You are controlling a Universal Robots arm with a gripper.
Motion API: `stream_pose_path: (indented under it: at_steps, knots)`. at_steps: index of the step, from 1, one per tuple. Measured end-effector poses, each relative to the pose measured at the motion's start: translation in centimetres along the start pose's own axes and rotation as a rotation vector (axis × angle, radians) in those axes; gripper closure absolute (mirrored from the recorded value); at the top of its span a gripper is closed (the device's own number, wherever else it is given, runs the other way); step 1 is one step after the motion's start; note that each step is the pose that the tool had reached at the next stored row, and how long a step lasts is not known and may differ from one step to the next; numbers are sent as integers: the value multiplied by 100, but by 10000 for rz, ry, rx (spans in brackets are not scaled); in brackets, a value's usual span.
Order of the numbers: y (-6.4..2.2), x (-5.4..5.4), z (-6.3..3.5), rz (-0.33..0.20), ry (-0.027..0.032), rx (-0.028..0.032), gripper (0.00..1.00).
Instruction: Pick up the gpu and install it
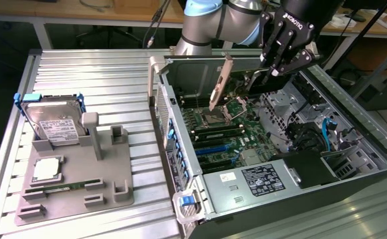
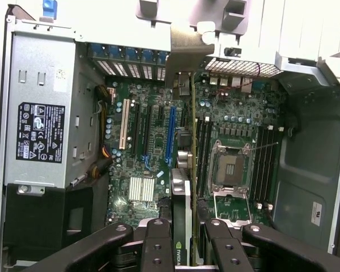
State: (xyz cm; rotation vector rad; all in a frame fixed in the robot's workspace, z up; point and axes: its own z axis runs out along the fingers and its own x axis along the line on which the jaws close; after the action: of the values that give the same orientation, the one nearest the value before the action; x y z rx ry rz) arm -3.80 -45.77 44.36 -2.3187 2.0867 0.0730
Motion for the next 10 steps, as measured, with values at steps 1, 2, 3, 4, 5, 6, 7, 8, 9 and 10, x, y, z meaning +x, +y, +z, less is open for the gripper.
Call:
stream_pose_path:
  at_steps: [1,2,3,4,5,6,7,8,9,10]
  knots:
    - [0,0,2,0,1,0,73]
    - [0,0,4,0,0,0,73]
    - [0,0,6,0,0,1,73]
    - [0,1,9,0,1,1,73]
    - [0,1,12,0,0,2,73]
    - [0,1,14,0,1,2,73]
    - [0,1,18,-1,1,3,73]
    - [0,1,21,-1,1,4,73]
    - [0,1,26,0,1,5,73]
    - [0,2,29,0,1,5,73]
